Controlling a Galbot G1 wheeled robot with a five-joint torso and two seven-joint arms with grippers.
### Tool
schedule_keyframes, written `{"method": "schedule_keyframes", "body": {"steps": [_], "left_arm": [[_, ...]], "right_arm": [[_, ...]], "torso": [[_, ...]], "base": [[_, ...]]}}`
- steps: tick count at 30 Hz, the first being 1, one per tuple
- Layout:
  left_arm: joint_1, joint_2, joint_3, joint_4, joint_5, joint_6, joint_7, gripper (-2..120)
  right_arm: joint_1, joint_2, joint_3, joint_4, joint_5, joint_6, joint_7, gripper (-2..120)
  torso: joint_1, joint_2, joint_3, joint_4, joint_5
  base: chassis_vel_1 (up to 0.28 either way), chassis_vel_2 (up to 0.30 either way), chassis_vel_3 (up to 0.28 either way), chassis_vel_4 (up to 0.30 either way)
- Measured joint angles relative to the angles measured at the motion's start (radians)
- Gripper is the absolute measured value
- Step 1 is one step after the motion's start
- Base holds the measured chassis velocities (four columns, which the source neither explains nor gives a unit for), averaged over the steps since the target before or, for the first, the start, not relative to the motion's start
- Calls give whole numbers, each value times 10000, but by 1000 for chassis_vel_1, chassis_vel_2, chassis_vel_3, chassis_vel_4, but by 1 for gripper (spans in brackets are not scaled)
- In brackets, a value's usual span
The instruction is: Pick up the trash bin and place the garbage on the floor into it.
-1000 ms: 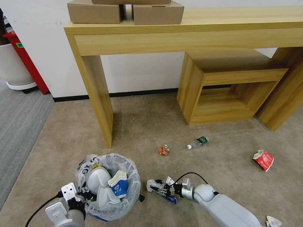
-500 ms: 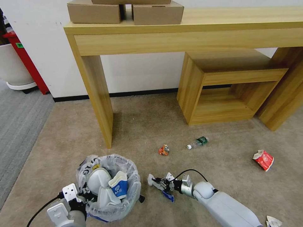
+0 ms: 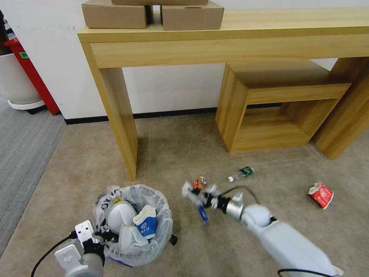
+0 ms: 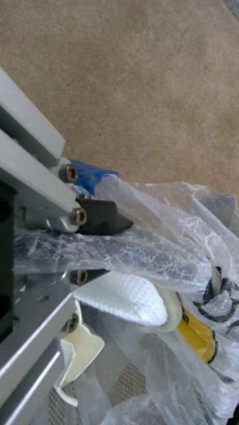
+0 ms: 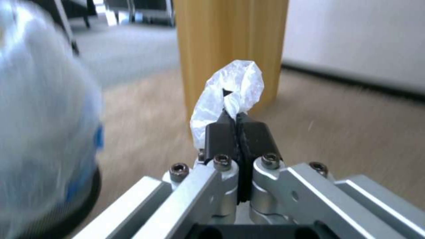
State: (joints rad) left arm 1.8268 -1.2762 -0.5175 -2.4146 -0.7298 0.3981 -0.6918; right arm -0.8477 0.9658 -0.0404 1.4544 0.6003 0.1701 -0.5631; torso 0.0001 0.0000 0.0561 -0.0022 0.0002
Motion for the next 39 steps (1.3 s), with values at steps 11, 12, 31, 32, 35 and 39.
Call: {"method": "schedule_keyframes", "body": {"steps": [11, 12, 31, 32, 35, 39], "left_arm": [[-215, 89, 12, -264, -444, 4, 26, 0], [-267, 78, 29, -270, -466, 11, 32, 0], [227, -488, 87, -358, 159, -31, 235, 0], [245, -517, 91, -359, 198, -31, 239, 0], [275, -587, 162, -358, 333, -33, 258, 0], [310, -663, 267, -315, 486, -33, 284, 0]], "right_arm": [[1212, -501, -610, 3033, 4019, 227, -1227, 0], [1448, -519, -927, 3355, 4347, 66, -1246, 0], [2562, 635, -4711, 2508, 3937, -195, -709, 0], [2478, 627, -4707, 2447, 3810, -169, -697, 0], [2217, 485, -4634, 2349, 3346, -54, -693, 0], [1848, 211, -4540, 2294, 2715, 173, -746, 8]], "torso": [[-1, 0, -1, 1, -5], [0, 0, -1, 1, -4], [0, 0, 0, 1, -2], [0, 0, -1, 0, -2], [-1, 0, -1, 1, -2], [0, 0, 0, -1, -2]], "base": [[0, 0, 0, 0], [0, 0, 0, 0], [0, 0, 0, 0], [0, 0, 0, 0], [0, 0, 0, 0], [0, 0, 0, 0]]}}
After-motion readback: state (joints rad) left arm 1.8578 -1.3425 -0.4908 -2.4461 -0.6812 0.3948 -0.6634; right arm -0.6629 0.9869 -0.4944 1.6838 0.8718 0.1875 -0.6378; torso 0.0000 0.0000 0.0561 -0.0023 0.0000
